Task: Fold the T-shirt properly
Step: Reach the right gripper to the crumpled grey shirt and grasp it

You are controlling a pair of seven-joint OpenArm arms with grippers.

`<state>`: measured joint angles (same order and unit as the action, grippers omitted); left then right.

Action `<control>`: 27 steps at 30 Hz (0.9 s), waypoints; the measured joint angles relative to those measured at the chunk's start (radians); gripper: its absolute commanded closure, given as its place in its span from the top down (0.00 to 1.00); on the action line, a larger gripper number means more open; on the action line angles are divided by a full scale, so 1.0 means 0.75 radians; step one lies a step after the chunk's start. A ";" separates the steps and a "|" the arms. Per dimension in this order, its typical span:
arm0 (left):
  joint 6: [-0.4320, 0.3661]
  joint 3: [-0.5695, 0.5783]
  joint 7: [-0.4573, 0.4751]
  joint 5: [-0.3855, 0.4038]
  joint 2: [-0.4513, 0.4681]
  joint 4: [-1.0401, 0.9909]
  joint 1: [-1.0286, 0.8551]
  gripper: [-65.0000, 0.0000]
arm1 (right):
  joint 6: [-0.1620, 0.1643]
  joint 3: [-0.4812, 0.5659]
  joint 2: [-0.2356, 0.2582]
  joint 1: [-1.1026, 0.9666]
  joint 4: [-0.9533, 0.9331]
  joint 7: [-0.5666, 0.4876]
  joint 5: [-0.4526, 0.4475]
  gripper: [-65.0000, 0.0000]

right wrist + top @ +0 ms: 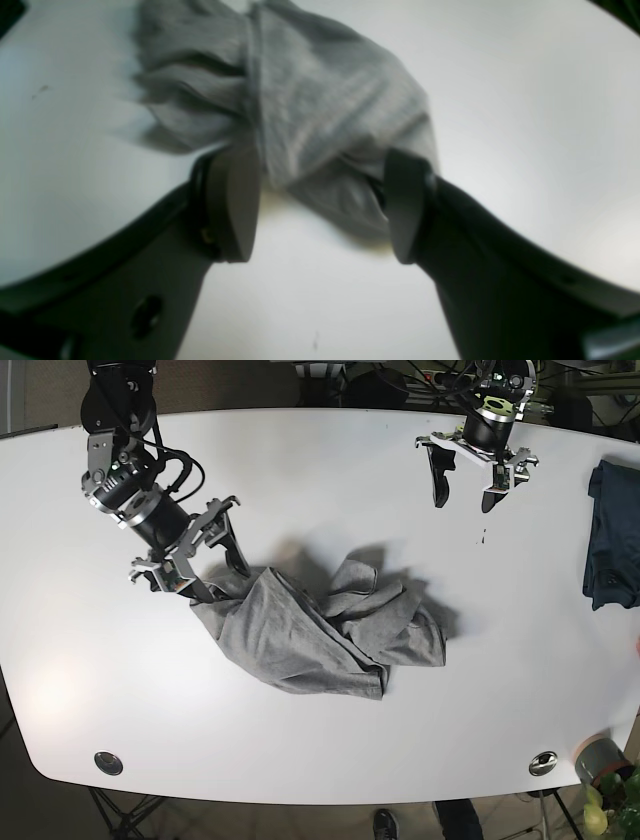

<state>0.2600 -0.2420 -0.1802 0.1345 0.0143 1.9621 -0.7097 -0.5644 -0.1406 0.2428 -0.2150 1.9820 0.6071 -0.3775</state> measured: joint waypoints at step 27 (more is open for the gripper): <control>0.002 -0.137 -0.002 0.000 -0.004 -0.005 0.002 0.66 | 0.020 0.926 0.012 0.552 -0.543 0.005 0.043 0.57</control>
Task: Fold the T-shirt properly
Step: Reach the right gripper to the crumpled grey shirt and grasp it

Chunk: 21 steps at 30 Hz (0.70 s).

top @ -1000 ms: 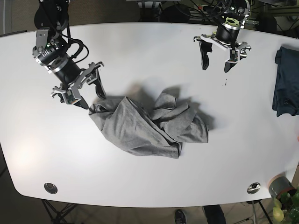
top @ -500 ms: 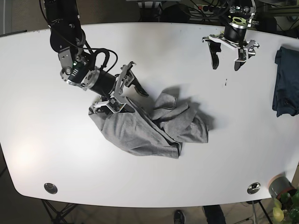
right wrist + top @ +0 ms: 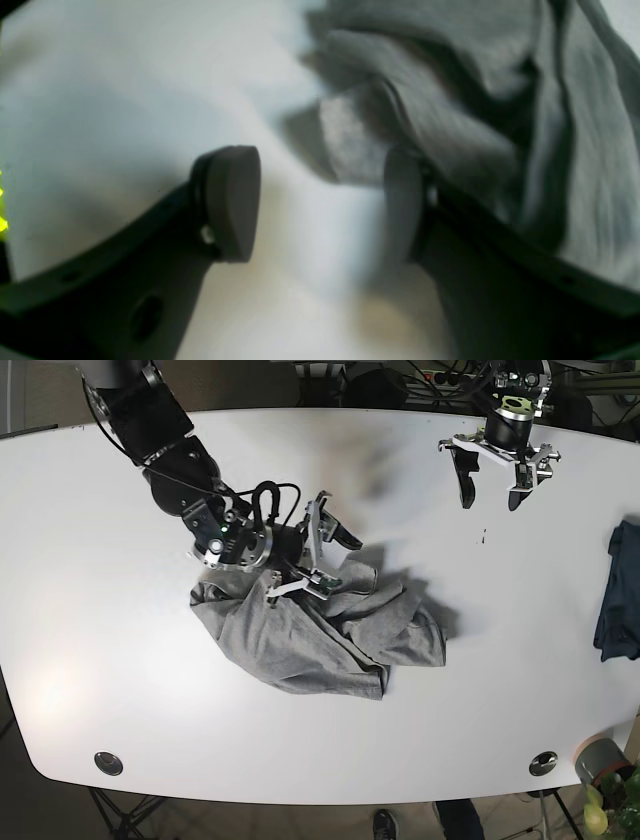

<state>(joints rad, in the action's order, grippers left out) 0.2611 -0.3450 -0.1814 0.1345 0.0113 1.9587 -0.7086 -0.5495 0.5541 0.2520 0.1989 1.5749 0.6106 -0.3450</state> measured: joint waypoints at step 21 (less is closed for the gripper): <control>0.001 0.003 0.001 0.001 0.025 -0.019 0.000 0.66 | 0.074 0.039 -0.270 0.014 -0.311 -0.303 0.726 0.57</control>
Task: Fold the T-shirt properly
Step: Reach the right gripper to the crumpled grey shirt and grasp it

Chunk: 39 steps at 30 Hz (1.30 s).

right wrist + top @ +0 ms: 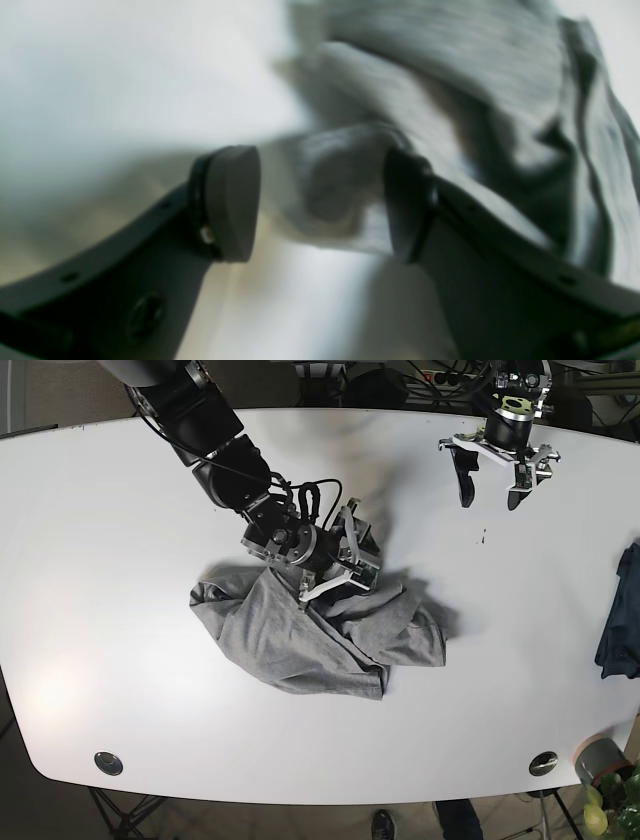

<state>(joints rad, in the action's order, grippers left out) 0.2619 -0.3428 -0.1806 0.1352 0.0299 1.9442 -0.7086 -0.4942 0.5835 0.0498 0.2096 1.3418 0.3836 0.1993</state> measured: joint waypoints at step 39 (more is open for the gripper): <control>-0.001 0.001 0.002 0.001 0.016 -0.015 0.003 0.66 | 0.021 -0.202 -0.107 0.041 -0.337 -0.258 -0.015 0.57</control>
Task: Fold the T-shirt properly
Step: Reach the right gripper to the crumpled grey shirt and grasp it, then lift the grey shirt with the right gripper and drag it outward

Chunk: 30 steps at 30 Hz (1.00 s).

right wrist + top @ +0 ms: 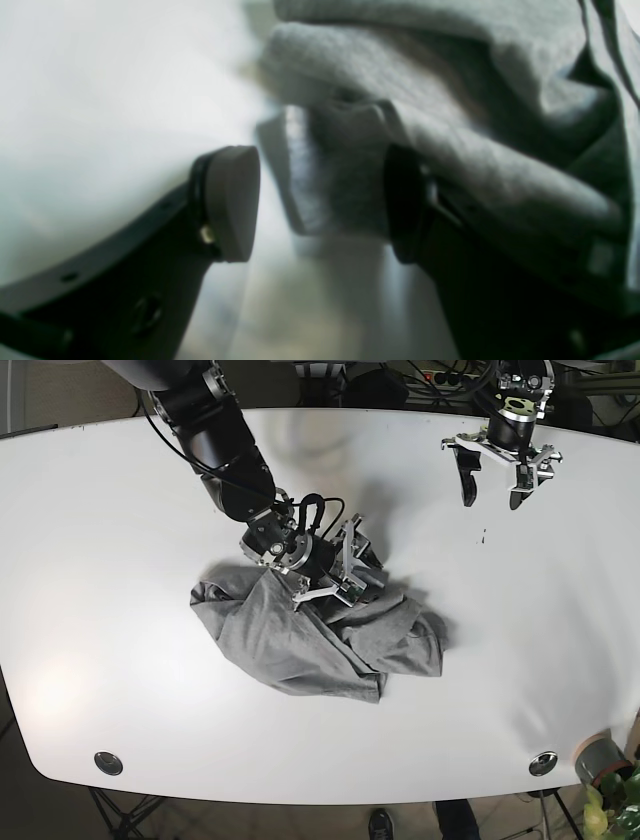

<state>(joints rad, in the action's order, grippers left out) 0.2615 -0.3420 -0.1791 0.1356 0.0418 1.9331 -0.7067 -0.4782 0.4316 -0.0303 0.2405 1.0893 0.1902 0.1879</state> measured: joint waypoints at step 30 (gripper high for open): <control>0.001 0.002 -0.001 0.000 0.033 0.000 0.001 0.66 | 0.250 -0.041 0.070 -0.150 0.220 0.006 0.023 0.03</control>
<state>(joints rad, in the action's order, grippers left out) 0.2619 -0.3405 -0.1799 0.1356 0.0666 1.9331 -0.7063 -0.2909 0.4007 0.0223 0.1284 1.2545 0.1947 0.2050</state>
